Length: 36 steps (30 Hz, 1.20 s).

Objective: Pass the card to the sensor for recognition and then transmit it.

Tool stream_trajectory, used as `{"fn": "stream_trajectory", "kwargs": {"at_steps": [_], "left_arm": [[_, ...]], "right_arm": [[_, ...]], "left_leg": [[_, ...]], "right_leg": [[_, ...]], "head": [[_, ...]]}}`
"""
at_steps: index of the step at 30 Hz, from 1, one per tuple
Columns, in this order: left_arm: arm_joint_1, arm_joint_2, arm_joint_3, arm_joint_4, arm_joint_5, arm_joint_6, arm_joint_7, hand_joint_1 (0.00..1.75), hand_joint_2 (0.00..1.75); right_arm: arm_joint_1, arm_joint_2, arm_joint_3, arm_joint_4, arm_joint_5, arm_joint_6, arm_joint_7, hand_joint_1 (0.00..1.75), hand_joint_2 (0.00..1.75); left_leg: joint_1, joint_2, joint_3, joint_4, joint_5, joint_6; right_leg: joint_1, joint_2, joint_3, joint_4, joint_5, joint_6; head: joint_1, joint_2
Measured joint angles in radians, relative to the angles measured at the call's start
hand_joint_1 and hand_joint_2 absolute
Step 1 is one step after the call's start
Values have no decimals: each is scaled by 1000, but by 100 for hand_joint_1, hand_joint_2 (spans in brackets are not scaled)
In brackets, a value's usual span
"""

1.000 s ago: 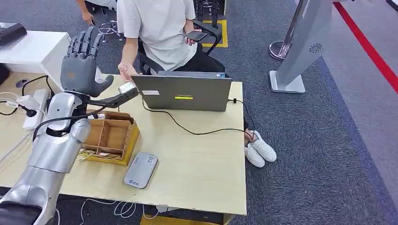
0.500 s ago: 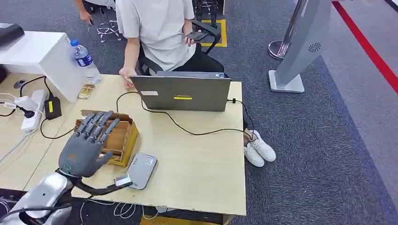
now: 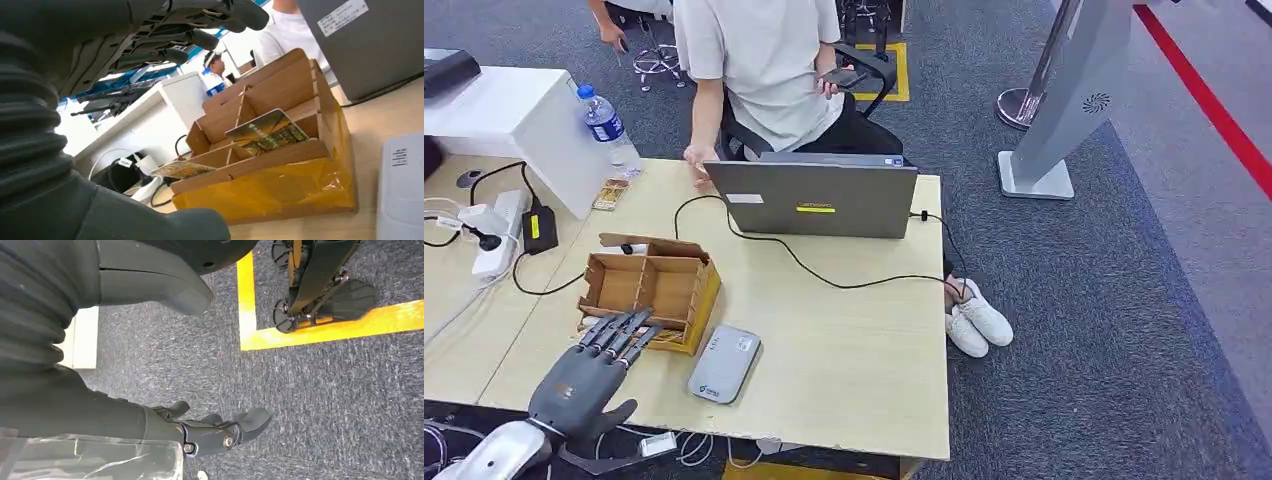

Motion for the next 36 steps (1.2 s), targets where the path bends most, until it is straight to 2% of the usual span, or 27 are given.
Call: {"fn": "stream_trajectory", "kwargs": {"at_steps": [3,7,12,26,31,32,36], "left_arm": [[-10,-9,4,17,1,1,10,0,175],[-54,-60,19,76,-23,5,16,0,175],[-80,-104,34,116,-47,14,27,0,175],[-194,-279,57,281,-127,52,29,0,175],[-215,-307,57,306,-129,53,29,0,175],[-220,-313,57,314,-129,53,29,175,175],[-235,-329,57,335,-136,61,17,175,175]], "right_arm": [[0,0,0,0,8,0,0,0,175],[-1,0,0,0,18,3,0,0,175],[-2,0,0,0,27,5,3,0,175],[-6,0,0,0,71,16,6,0,175],[-6,0,0,0,72,17,6,0,175],[-6,0,0,0,72,18,6,0,175],[-7,0,0,0,81,20,3,0,175]], "left_leg": [[0,0,0,0,0,0],[0,-1,0,0,0,0],[0,-1,0,0,0,0],[0,-1,0,0,0,0],[0,-1,0,0,0,0],[0,-1,0,0,0,0],[0,-1,0,0,0,0]], "right_leg": [[0,0,0,0,0,0],[0,-2,0,0,0,0],[0,-2,0,0,0,0],[0,-2,0,0,0,0],[0,-2,0,0,0,0],[0,-2,0,0,0,0],[0,-2,0,0,0,0]], "head": [[0,0],[0,0],[0,0],[0,0],[0,0],[0,0],[0,0]]}}
